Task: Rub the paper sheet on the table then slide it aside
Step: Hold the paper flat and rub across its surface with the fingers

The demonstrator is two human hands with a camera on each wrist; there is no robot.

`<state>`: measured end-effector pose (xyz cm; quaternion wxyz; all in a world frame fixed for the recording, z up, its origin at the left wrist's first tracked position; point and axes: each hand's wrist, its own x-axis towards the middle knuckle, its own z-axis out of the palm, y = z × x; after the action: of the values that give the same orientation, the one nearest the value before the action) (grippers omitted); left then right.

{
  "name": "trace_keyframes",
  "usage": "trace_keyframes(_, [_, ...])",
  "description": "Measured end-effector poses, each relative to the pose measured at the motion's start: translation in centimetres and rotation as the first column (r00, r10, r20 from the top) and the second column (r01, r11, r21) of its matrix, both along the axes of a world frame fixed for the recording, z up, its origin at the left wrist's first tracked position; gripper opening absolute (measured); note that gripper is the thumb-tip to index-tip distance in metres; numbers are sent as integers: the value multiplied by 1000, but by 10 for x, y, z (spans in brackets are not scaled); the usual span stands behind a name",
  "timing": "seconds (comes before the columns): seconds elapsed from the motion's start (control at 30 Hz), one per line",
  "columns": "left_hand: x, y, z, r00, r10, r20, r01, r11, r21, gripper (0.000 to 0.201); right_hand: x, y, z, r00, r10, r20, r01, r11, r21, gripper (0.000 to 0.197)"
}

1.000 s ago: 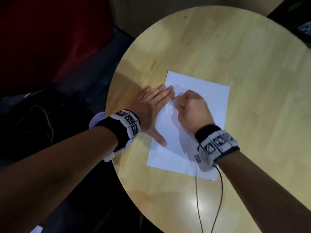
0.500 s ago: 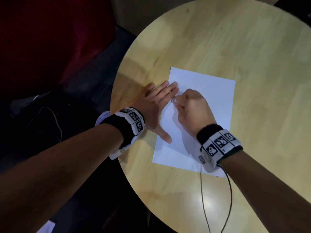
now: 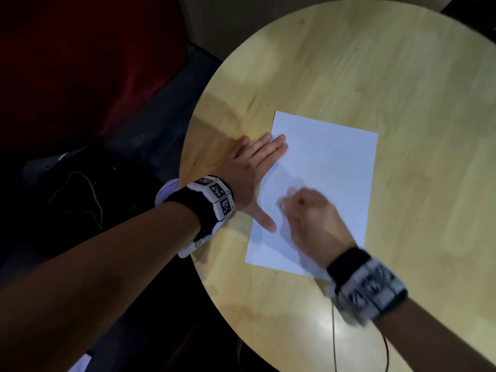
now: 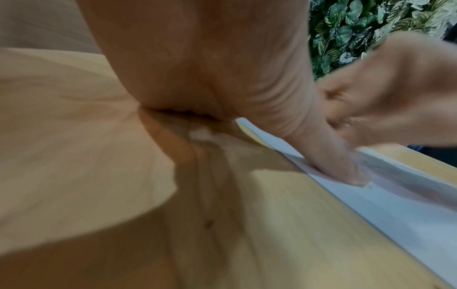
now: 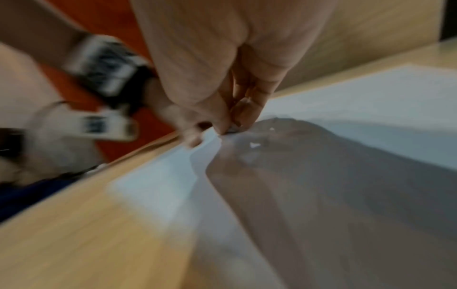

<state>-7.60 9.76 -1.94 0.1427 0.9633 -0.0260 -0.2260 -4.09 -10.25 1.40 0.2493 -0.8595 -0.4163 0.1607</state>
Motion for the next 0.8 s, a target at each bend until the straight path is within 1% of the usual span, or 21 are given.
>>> trace_keyframes(0.07, [-1, 0, -2, 1000, 5, 18, -5, 1000, -3, 165, -17, -14, 9, 994, 110, -8, -110, 994, -13, 11])
trace_keyframes(0.1, [0, 0, -1, 1000, 2, 18, -2, 1000, 1, 165, -12, -14, 9, 989, 146, -11, -147, 989, -37, 13])
trace_keyframes(0.13, [1, 0, -1, 1000, -2, 12, 2, 1000, 4, 164, 1, -8, 5, 989, 148, -10, -148, 988, -44, 11])
trace_keyframes(0.17, [1, 0, 0, 1000, -7, 5, 7, 1000, 5, 164, 17, 0, -1, 992, 121, 19, -120, 991, -51, 11])
trace_keyframes(0.23, [2, 0, 0, 1000, -11, -1, 11, 1000, 6, 164, 51, 20, -10, 993, 4, 119, 4, 998, -62, 12])
trace_keyframes(0.27, [2, 0, -1, 1000, -9, 0, 9, 1000, 6, 165, 60, 26, -14, 989, -55, 134, 65, 995, -69, 14])
trace_keyframes(0.33, [1, 0, -1, 1000, -8, 2, 8, 1000, 8, 165, 51, 24, -16, 986, -94, 141, 104, 992, -65, 14])
trace_keyframes(0.37, [0, 0, -2, 1000, -7, 7, 7, 1000, 12, 164, 37, 17, -14, 988, -77, 135, 85, 995, -50, 11])
trace_keyframes(0.4, [0, 0, -3, 1000, -6, 14, 6, 1000, 14, 164, 20, 9, -11, 994, -54, 99, 59, 997, -42, 8])
trace_keyframes(0.47, [-1, 1, -4, 1000, -9, 23, 9, 1000, 10, 164, -11, -8, -1, 1000, 14, -19, -15, 999, -37, 7])
trace_keyframes(0.5, [-1, 1, -4, 1000, -12, 27, 11, 1000, 14, 164, -15, -12, 2, 997, 74, -33, -75, 997, -35, 7])
trace_keyframes(0.57, [0, 1, -4, 1000, -12, 22, 12, 1000, 18, 164, 5, -5, 0, 986, 168, 8, -167, 984, -59, 10])
trace_keyframes(0.6, [1, 1, -3, 1000, -11, 16, 10, 1000, 16, 164, 22, 4, -4, 988, 147, 37, -144, 987, -70, 10])
trace_keyframes(0.67, [1, 0, -3, 1000, -11, 11, 11, 1000, 22, 163, 52, 23, -9, 990, 22, 139, -15, 999, -51, 10])
trace_keyframes(0.7, [1, 0, -3, 1000, -12, 8, 11, 1000, 27, 162, 58, 27, -11, 988, -30, 154, 36, 999, -34, 10])
trace_keyframes(0.73, [1, 0, -2, 1000, -11, 6, 10, 999, 30, 163, 54, 27, -10, 987, -51, 155, 55, 998, -21, 9])
trace_keyframes(0.8, [0, 0, -1, 1000, -3, 14, 3, 1000, 26, 163, 26, 12, -9, 992, 3, 129, -2, 1000, -6, 8])
